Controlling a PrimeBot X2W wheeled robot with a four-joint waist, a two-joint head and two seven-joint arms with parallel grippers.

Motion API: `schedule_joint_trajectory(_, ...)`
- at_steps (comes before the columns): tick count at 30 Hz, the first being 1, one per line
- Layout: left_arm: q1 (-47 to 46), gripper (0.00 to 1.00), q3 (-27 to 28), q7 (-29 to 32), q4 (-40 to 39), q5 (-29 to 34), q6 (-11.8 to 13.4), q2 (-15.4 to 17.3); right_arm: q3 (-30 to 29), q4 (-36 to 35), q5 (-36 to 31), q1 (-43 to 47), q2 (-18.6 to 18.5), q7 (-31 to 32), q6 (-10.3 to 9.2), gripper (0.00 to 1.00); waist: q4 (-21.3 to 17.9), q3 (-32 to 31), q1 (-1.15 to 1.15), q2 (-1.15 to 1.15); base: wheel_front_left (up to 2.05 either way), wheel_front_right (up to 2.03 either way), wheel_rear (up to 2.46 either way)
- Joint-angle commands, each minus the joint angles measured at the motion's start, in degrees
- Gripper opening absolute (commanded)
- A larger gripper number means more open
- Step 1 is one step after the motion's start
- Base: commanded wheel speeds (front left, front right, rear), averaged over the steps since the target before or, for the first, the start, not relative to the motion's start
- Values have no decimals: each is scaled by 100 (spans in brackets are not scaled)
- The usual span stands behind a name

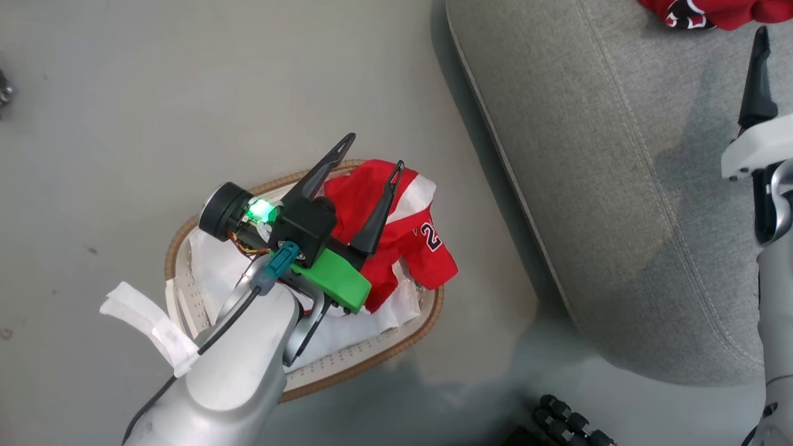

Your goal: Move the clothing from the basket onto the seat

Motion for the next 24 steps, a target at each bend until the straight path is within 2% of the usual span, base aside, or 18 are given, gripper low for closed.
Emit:
schedule_joint_trajectory(1,105,100,68,-1,-30,-77,2,-40,33,-86,-43,151,-12,-13,-8,100,114,-281,0,0,0,0,0)
schedule_joint_trajectory(7,300,100,309,-2,-50,-159,-30,-240,194,-350,-40,373,-181,-13,-8,100,438,-833,0,0,0,0,0)
schedule_joint_trajectory(14,716,100,870,-3,-52,-270,-16,-439,509,-534,37,435,-355,-13,-8,100,1010,-1506,0,0,0,0,0)
schedule_joint_trajectory(24,1424,100,2056,-2,-254,-89,189,-572,1126,-767,361,739,-115,-13,-8,100,1702,-2010,0,0,0,0,0)
